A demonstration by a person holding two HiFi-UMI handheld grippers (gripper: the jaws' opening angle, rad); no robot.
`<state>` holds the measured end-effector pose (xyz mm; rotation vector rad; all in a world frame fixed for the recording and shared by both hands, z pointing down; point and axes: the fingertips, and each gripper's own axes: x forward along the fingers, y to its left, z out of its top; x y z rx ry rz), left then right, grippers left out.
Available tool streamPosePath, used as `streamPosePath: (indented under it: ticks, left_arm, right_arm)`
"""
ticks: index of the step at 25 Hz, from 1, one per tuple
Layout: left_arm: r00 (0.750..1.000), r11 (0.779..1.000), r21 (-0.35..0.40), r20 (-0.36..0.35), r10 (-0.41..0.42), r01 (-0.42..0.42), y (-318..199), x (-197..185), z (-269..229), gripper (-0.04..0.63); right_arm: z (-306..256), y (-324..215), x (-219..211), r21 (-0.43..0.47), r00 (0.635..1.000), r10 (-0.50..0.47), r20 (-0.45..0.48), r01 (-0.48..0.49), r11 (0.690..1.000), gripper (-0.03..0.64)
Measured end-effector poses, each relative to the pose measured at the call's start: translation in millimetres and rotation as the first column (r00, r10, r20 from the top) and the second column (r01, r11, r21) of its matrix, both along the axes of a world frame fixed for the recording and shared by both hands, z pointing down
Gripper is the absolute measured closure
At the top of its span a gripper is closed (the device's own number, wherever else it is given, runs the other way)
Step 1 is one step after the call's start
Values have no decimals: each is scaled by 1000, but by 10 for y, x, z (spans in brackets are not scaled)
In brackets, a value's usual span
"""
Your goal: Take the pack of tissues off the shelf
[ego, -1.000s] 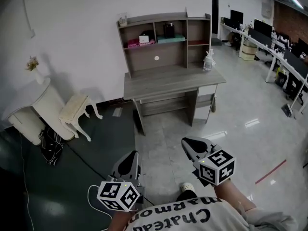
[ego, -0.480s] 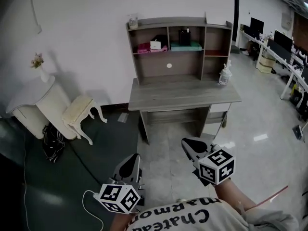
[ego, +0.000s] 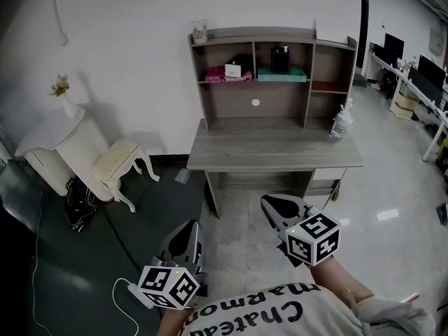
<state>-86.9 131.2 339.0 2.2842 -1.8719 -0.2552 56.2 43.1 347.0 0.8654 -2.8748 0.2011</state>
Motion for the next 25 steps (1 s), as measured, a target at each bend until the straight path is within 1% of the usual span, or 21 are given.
streamPosePath:
  ticks: [6,10,14,17,25]
  left_arm:
    - [1000,999,-50,-21,8,-9,-217,82,164,577]
    - [1000,998,-66,-26,11,-13,-384,32,222,577]
    - [998,995,-87,-46,48,-52,-660,4,345,577]
    - [994,990,-100,-58,91,-96,-927,-28,385,577]
    - [986,985,-59,-48,157,-160,-1641,-435,114,577]
  right_arm:
    - [202,-220,71,-103,998,1,55,5,995,609]
    - [337,-405,65,-177,996,22,82,-7,984,609]
    - [465,-591,45,-235,994,53,94,-30,972,609]
    - [524,-765,15,-250,993,89,72,-68,966,609]
    - [263,-1383,-316,-218,984,159,77,-138,966,609]
